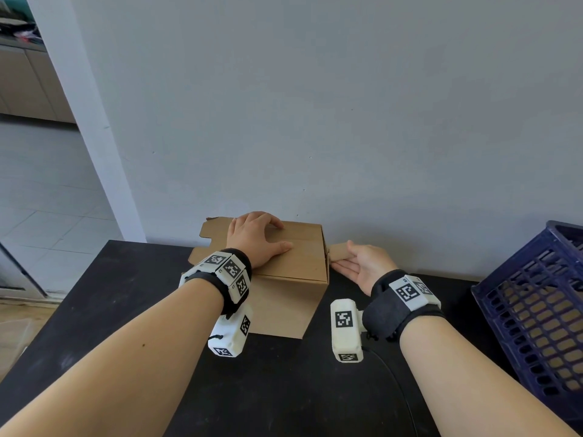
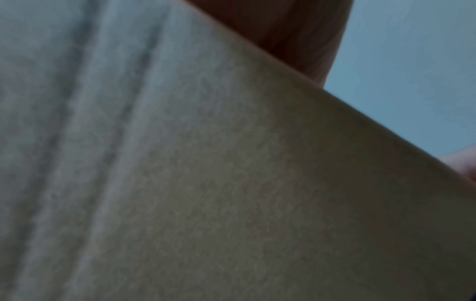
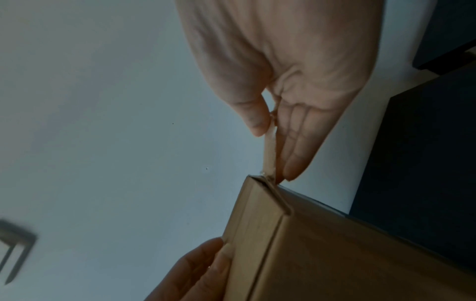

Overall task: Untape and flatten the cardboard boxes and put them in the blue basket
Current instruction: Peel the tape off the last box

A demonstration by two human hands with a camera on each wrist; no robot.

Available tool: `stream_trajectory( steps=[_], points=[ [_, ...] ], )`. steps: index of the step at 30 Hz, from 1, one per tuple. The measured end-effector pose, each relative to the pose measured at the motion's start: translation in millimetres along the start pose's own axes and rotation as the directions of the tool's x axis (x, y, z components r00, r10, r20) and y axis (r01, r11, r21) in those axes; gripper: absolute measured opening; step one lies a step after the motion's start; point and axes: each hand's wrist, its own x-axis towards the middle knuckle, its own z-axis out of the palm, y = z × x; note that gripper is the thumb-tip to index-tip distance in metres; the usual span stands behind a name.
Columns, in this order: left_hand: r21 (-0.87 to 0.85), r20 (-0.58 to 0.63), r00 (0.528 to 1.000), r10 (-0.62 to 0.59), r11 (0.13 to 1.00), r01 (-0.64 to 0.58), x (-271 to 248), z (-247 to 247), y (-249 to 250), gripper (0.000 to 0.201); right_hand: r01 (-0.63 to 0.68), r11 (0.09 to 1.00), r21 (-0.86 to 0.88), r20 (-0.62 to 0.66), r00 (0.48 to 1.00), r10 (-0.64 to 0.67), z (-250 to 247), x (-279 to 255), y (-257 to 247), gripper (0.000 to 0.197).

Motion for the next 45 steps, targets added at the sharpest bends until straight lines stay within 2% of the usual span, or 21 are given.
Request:
stream_trajectory(
  steps=[12, 15, 18, 24, 26, 29, 36, 39, 45],
  points=[
    [-0.037, -0.007, 0.999, -0.043, 0.998, 0.043, -13, -9, 6, 0.035, -0.056, 0.995, 0.08, 0.03, 0.998, 0.054, 0, -14, 2, 0.033],
    [-0.18, -0.002, 0.995, -0.095, 0.979, 0.093, -9, -21, 10, 0.027, -0.007, 0.993, 0.116, 0.111, 0.994, -0.006, 5, -23, -12, 0.032],
    [-0.368, 0.008, 0.993, -0.117, 0.923, 0.112, -9, -31, 21, 0.023, 0.055, 0.985, 0.166, 0.15, 0.985, -0.08, 12, -33, -33, 0.032],
    [-0.665, 0.139, 0.99, 0.006, 0.741, 0.089, -19, -44, 68, 0.05, 0.151, 0.983, 0.108, 0.195, 0.966, -0.17, 21, -47, -52, 0.019],
    [-0.609, 0.188, 0.979, 0.075, 0.791, 0.057, -18, -46, 77, 0.058, 0.183, 0.981, 0.06, 0.199, 0.961, -0.191, 21, -47, -53, 0.019],
    [-0.478, 0.241, 0.965, 0.103, 0.878, 0.026, -15, -47, 81, 0.053, 0.202, 0.979, -0.02, 0.206, 0.959, -0.193, 20, -45, -54, 0.018],
    [-0.456, 0.22, 0.974, 0.051, 0.888, 0.056, -11, -41, 80, 0.042, 0.215, 0.975, -0.053, 0.187, 0.961, -0.202, 25, -45, -56, 0.013],
    [-0.426, 0.215, 0.975, 0.056, 0.904, 0.042, -9, -39, 77, 0.042, 0.202, 0.975, -0.094, 0.174, 0.968, -0.184, 22, -42, -52, 0.015],
    [-0.36, 0.18, 0.982, 0.06, 0.933, 0.009, -9, -36, 73, 0.03, 0.211, 0.959, -0.19, 0.116, 0.975, -0.192, 21, -37, -48, 0.016]
  ],
)
